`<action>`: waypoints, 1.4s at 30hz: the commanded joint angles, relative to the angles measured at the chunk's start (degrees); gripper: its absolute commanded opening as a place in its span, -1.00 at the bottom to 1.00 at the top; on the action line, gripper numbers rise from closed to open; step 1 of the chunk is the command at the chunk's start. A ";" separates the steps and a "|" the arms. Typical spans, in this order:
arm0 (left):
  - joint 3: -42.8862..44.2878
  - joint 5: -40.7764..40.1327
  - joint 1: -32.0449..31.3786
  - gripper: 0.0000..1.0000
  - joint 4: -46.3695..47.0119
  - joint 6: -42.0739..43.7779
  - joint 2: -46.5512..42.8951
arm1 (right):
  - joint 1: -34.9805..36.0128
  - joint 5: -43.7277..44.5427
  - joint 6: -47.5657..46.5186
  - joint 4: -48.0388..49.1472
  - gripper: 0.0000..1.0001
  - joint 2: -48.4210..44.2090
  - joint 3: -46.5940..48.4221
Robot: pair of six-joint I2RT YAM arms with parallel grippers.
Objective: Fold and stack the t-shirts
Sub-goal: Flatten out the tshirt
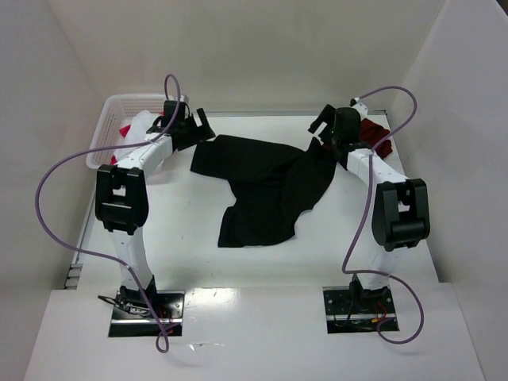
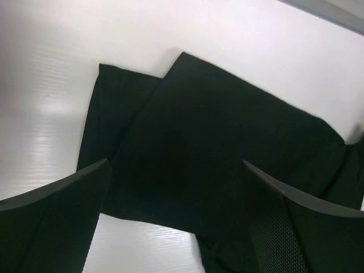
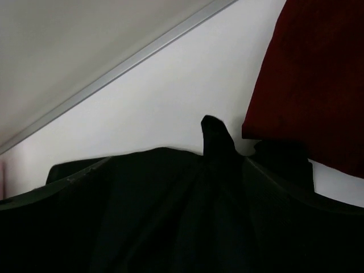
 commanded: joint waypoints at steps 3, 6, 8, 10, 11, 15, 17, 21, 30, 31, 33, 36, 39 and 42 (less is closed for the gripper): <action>-8.97 1.88 -0.16 1.00 3.39 0.61 -4.80 | 0.33 -3.49 0.97 3.55 1.00 -3.49 -0.10; -12.78 1.88 -0.16 1.00 3.92 0.60 -5.95 | 0.86 -5.70 2.21 3.55 1.00 -9.64 -5.98; -14.98 1.18 -0.16 1.00 3.92 -0.01 -6.48 | 3.40 -4.65 2.21 2.93 1.00 -12.80 -10.73; -16.39 -0.83 -0.78 1.00 4.45 -1.32 -6.48 | 5.16 -3.94 2.82 1.09 1.00 -16.32 -13.90; -17.70 -1.54 -0.78 1.00 5.15 -1.85 -6.48 | 6.47 -3.94 3.35 1.09 1.00 -17.29 -14.96; -19.03 -5.58 -0.78 0.96 6.21 -3.17 -5.43 | 9.20 -4.47 5.55 0.47 1.00 -21.16 -19.79; -19.03 -7.95 -0.78 0.94 6.73 -3.70 -4.81 | 9.91 -4.47 5.55 0.47 1.00 -22.22 -20.94; -17.80 -8.49 -0.78 0.86 6.74 -3.70 -2.70 | 9.91 -3.07 6.17 -0.67 1.00 -23.54 -22.09; -15.51 -11.04 -0.78 0.61 8.58 -3.70 0.90 | 9.91 -3.06 5.12 -0.15 1.00 -21.52 -20.94; -14.90 -11.04 -0.78 0.55 9.10 -3.70 0.91 | 9.91 -3.06 5.11 -0.14 1.00 -21.52 -20.94; -14.02 -11.04 -0.78 0.37 9.11 -3.70 2.31 | 9.91 -3.06 5.11 -0.14 1.00 -20.90 -20.42; -12.53 -11.04 -0.78 -0.16 9.11 -4.22 2.31 | 9.91 -3.06 4.59 0.38 0.87 -20.90 -20.42; -11.91 -11.04 -0.78 -0.63 9.11 -4.23 2.31 | 9.91 -3.06 4.59 0.38 0.82 -20.38 -19.81; -10.69 -9.73 -0.78 -1.00 7.70 -3.71 0.04 | 9.91 -3.06 4.06 0.38 0.82 -20.38 -19.80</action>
